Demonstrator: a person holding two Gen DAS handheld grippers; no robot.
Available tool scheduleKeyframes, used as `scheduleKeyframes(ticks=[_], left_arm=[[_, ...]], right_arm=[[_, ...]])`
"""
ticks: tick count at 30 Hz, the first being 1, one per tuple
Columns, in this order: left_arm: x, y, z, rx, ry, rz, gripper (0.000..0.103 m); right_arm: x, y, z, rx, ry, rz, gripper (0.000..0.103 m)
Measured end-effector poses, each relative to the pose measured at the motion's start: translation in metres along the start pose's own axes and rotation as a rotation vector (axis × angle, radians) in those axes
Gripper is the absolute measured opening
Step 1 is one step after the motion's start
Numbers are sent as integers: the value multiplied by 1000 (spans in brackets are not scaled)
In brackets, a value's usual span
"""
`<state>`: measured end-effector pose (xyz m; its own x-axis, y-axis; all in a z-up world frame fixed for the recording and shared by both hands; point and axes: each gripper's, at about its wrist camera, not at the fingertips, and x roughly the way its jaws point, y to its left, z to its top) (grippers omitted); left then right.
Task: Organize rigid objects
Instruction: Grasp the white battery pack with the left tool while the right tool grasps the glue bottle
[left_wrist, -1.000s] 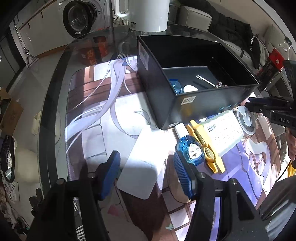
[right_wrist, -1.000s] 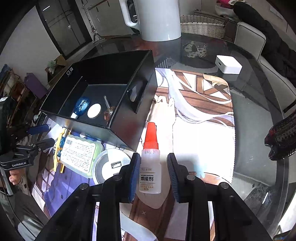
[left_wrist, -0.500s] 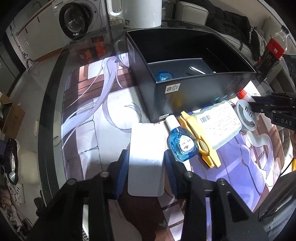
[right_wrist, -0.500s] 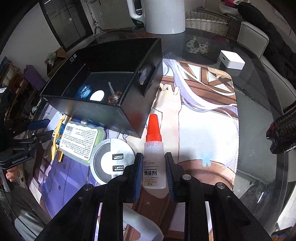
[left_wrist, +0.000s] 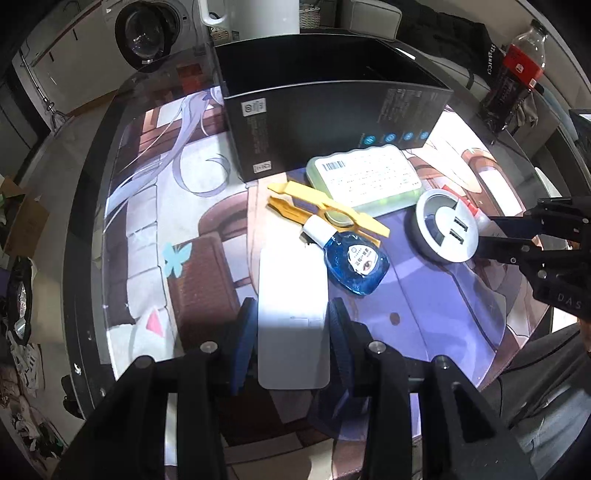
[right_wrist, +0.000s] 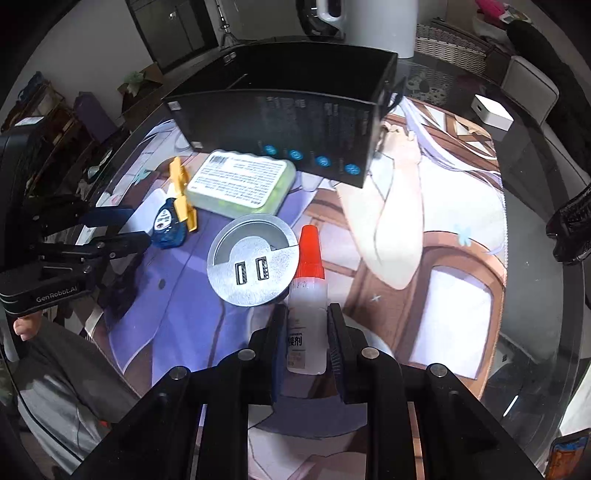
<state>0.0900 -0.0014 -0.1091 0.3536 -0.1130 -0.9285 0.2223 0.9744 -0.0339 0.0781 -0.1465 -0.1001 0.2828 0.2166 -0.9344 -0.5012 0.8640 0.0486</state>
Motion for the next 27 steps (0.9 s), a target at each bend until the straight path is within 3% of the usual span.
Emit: scheduleKeyframes(ticks=[4,6,9,13,17,27], left_arm=[[0,-1,1,-3,-1,-5,40],[1,-2,3,1,0,-30,57],[3,-15,2,55,1,-3,64],[3,-13,4,27,2,-9,59],[1,-9,5,28,-1,-9,39],[-2,-11,2,19,4,-25,38]], right_arm=[[0,10,-5,-28,-7,5,21],[1,11,-5,-28,-12,14,23],[1,11,-5,-31,-10,44,33],[2,13,-4,-48,-6,32,32],[2,12,-5,-67,-6,4,23],[-3,11,-7,-70,-20,21,21]])
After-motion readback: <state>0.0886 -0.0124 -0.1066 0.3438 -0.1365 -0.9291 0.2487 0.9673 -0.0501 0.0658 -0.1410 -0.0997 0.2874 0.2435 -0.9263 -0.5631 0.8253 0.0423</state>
